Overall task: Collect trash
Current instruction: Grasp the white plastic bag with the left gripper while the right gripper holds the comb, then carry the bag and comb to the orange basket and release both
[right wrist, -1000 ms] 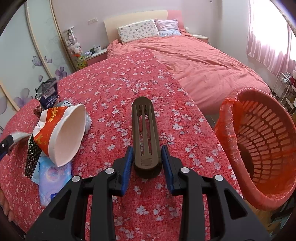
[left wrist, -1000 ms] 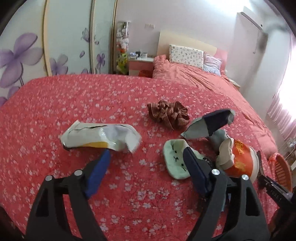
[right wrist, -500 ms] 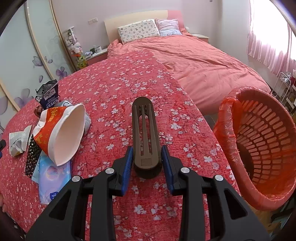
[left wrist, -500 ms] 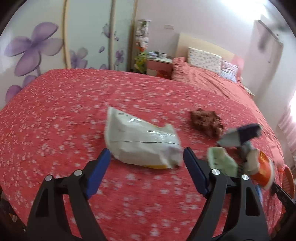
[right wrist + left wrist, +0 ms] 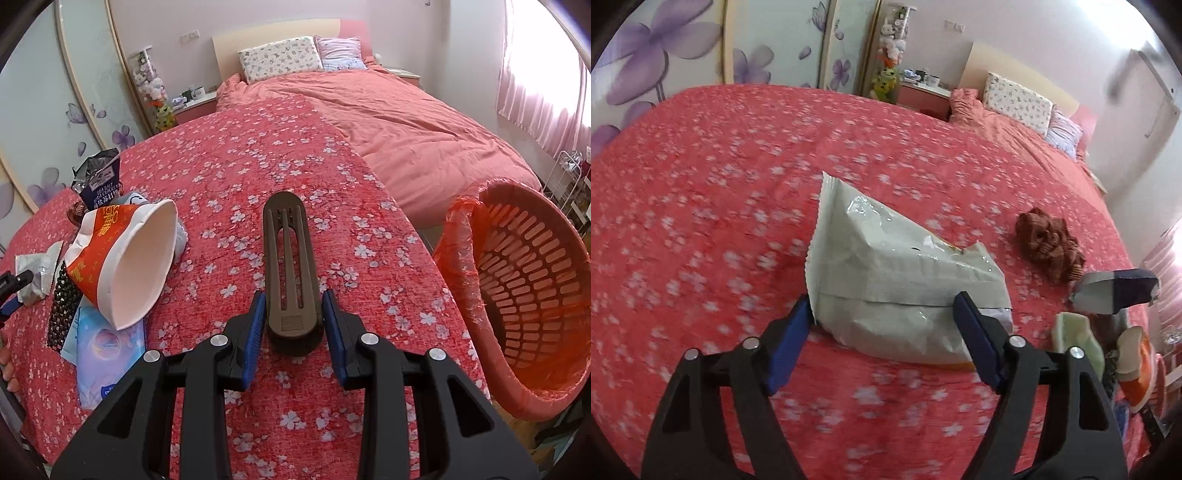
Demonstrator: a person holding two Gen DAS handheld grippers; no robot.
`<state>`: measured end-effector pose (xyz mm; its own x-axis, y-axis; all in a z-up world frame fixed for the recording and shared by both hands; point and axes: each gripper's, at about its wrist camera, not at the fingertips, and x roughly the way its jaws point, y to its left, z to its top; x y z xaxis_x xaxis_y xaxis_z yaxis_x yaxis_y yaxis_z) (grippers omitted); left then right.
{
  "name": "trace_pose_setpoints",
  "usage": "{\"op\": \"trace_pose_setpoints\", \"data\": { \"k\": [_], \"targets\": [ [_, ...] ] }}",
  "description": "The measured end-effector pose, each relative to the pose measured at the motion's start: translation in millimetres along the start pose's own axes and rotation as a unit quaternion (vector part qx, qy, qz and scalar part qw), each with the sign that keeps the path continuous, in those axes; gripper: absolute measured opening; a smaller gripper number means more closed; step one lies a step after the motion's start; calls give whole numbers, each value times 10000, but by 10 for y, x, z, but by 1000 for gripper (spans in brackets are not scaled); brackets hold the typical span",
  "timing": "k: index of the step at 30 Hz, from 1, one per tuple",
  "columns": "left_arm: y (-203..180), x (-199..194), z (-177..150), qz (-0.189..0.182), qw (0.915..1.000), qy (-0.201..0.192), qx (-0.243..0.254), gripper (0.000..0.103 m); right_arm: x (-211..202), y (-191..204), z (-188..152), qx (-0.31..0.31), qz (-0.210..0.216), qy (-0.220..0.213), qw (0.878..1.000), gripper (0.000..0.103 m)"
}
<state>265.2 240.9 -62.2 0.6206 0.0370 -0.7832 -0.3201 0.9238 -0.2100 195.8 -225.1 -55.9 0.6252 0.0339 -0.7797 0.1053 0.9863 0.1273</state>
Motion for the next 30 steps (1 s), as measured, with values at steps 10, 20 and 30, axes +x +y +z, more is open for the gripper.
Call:
{"op": "trace_pose_setpoints", "data": {
  "k": [10,20,30],
  "targets": [
    [-466,145,-47,-224,9988,-20,430,45,1,31,-10,-84,-44,-29,10000,32],
    [-447,72,-69,-563,9970,-195,492,7,-42,40,-34,-109,38,-94,9999,32],
    [-415,-483,-40,-604,9934,-717,658,4,-345,70,-13,-183,151,-477,9986,32]
  ]
}}
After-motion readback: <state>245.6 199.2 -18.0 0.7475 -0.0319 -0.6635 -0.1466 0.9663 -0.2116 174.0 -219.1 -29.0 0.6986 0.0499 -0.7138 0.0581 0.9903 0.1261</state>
